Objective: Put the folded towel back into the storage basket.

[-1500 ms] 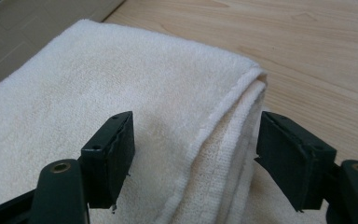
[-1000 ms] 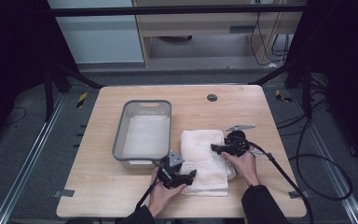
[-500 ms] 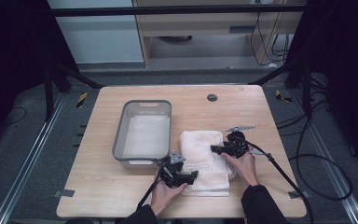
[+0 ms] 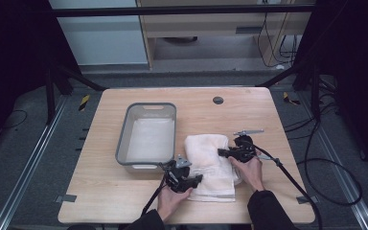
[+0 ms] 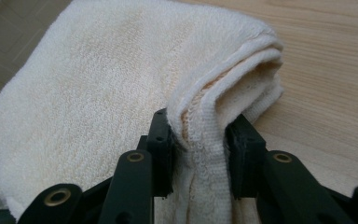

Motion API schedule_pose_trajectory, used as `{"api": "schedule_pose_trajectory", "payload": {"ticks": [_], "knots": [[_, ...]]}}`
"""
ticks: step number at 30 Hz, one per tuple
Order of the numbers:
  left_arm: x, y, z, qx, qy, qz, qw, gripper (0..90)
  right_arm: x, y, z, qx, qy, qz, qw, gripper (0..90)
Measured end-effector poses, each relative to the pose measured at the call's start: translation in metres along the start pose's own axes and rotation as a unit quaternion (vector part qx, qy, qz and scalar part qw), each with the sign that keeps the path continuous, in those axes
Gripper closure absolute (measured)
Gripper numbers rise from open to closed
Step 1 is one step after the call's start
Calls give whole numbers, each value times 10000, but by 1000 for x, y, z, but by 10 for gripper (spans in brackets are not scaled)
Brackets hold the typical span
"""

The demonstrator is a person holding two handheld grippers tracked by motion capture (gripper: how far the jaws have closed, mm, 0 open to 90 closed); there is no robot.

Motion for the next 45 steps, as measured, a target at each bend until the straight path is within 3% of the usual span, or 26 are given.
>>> {"api": "schedule_pose_trajectory", "payload": {"ticks": [6, 12, 19, 27, 33, 45], "knots": [[-1, -5, 1, 189, -87, 18, 9998, 712, -3, -12, -5, 48, -100, 102, 9999, 673], [-2, -15, 7, 331, 37, 155, 9993, 726, -4, -27, -14, 52, -227, 199, 9995, 677], [-12, -31, 12, 581, 24, 407, 9975, 729, -10, -50, -25, -77, -263, 456, 9986, 678], [-27, -48, 18, 621, 96, 679, 9957, 731, -19, -67, -32, -175, -217, 778, 9966, 678], [-39, -60, 20, 622, 154, 881, 9940, 731, -29, -82, -40, -133, -342, 1020, 9941, 677], [-54, -77, 24, 656, 249, 1149, 9909, 732, -41, -98, -50, -153, -433, 1286, 9906, 678]]}}
Point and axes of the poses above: each handheld gripper's, and its own axes: y roughly forward along the jaws, x roughly out of its underside, z roughly to its right, the point moved 9 cm from there along y, roughly forward along the jaws, and after that the axes turned 5 degrees about -x, right-handed, at the moved point
